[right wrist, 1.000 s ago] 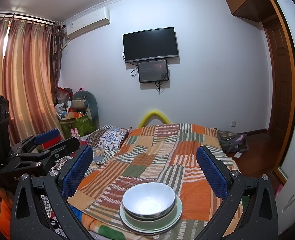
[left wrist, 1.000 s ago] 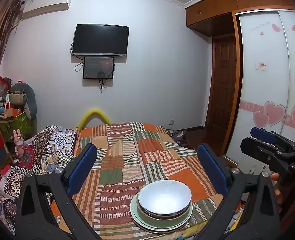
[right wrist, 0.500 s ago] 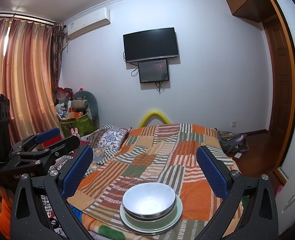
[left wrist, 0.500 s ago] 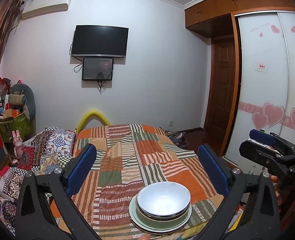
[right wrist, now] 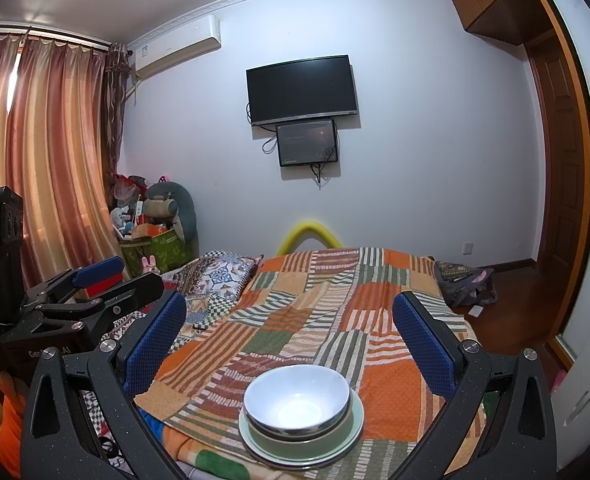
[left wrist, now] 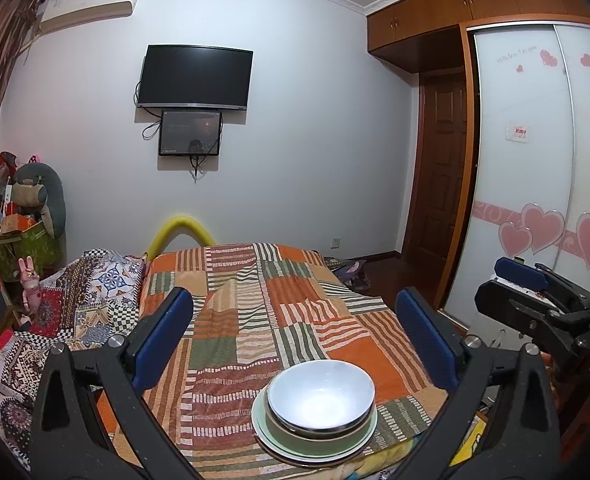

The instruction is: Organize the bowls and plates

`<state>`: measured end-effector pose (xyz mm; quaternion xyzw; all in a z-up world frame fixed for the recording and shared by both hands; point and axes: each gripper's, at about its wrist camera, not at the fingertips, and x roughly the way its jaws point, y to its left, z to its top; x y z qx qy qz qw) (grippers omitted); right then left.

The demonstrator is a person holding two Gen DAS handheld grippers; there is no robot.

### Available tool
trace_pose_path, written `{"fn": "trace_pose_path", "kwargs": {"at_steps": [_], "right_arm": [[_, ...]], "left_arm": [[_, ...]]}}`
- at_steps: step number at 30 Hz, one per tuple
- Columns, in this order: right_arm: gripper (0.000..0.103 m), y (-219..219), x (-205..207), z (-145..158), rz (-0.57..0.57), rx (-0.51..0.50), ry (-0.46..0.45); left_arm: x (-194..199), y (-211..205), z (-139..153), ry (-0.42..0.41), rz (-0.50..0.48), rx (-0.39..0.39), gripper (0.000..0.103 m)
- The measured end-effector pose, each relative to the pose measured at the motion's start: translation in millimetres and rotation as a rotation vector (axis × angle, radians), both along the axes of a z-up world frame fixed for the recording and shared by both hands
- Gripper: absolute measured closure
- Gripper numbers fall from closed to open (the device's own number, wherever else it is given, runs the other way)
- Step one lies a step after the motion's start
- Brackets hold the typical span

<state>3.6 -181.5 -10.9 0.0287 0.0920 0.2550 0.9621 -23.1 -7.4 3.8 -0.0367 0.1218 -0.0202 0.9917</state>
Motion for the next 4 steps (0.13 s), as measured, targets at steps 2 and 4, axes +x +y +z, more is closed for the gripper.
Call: {"fn": "trace_pose_path", "kwargs": {"at_steps": [2,4], "right_arm": [[0.0,0.0,-0.1,0.3,0.0,-0.001,0.0],[0.0,-0.6,0.3,-0.2,0.001,-0.001,0.002]], "left_arm": [[0.2,1.5,-0.2,0.004,-0.003,-0.007,0.0],[1.0,1.8,-0.4,0.007,-0.005,-0.009,0.0]]}}
